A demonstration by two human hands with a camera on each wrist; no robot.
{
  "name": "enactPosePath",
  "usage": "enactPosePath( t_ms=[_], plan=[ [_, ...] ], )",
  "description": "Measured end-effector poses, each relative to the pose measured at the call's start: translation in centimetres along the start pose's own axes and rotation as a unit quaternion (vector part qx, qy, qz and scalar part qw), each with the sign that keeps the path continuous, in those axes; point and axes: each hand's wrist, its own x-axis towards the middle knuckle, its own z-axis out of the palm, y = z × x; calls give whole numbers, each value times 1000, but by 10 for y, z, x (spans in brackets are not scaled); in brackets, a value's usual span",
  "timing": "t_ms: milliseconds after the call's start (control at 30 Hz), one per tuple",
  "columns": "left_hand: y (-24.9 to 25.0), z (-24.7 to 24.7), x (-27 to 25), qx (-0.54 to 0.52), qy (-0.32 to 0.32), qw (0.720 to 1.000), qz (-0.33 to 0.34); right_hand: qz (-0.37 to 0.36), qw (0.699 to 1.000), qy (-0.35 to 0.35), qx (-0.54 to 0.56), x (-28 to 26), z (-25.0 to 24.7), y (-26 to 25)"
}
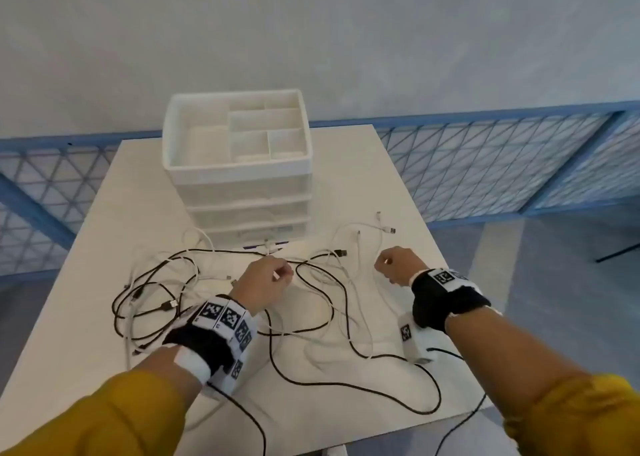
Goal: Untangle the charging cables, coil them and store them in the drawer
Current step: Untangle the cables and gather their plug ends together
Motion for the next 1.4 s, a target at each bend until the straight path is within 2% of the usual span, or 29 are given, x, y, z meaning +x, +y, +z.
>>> enactPosePath(
  t_ms=[100, 300, 400, 467, 533, 600, 667, 800, 900, 967, 1033, 1100, 1133, 1167, 1200, 1266, 1333, 1400],
  plan=[
    [14, 14, 27, 27, 8, 999, 14, 36, 999, 30, 9, 24, 7, -7],
    [25, 46, 70, 87, -20, 996, 11, 71, 997, 1, 0, 53, 36, -7],
    [25, 57, 90, 86, -8, 996, 17, 66, 993, 46, 87, 57, 47, 0],
    [20, 60, 103, 98, -3, 995, -11, 65, 961, 83, 254, 57, 47, 7],
    [13, 65, 114, 135, -31, 989, -41, 81, 907, 91, 402, 55, 44, 16],
    [11, 67, 119, 188, -85, 976, -66, 90, 886, 88, 446, 54, 40, 23],
    [9, 71, 122, 198, -83, 975, -55, 89, 875, 78, 469, 53, 36, 25],
    [8, 73, 125, 109, -23, 993, -28, 76, 870, 74, 482, 52, 31, 18],
    [13, 62, 119, -2, -13, 1000, -16, 33, 867, 88, 490, 53, 28, 8],
    [18, 49, 114, -88, -33, 995, -15, 10, 852, 93, 514, 53, 26, 2],
    [24, 37, 110, -160, -101, 981, -43, 4, 838, 95, 537, 52, 24, -2],
    [27, 33, 108, -256, -177, 942, -122, 10, 832, 103, 546, 50, 23, -5],
    [27, 34, 107, -303, -189, 920, -164, 11, 828, 110, 549, 49, 23, -5],
    [27, 37, 108, -312, -172, 913, -200, 11, 823, 118, 555, 48, 23, -6],
    [25, 41, 110, -287, -137, 922, -222, 10, 819, 127, 559, 48, 23, -5],
    [17, 52, 113, -117, -57, 971, -202, 5, 815, 140, 563, 46, 22, -4],
    [12, 60, 112, 17, -49, 985, -162, -1, 819, 149, 554, 43, 20, -1],
    [10, 67, 113, 69, -73, 986, -131, 0, 823, 153, 547, 40, 18, 3]
  ],
)
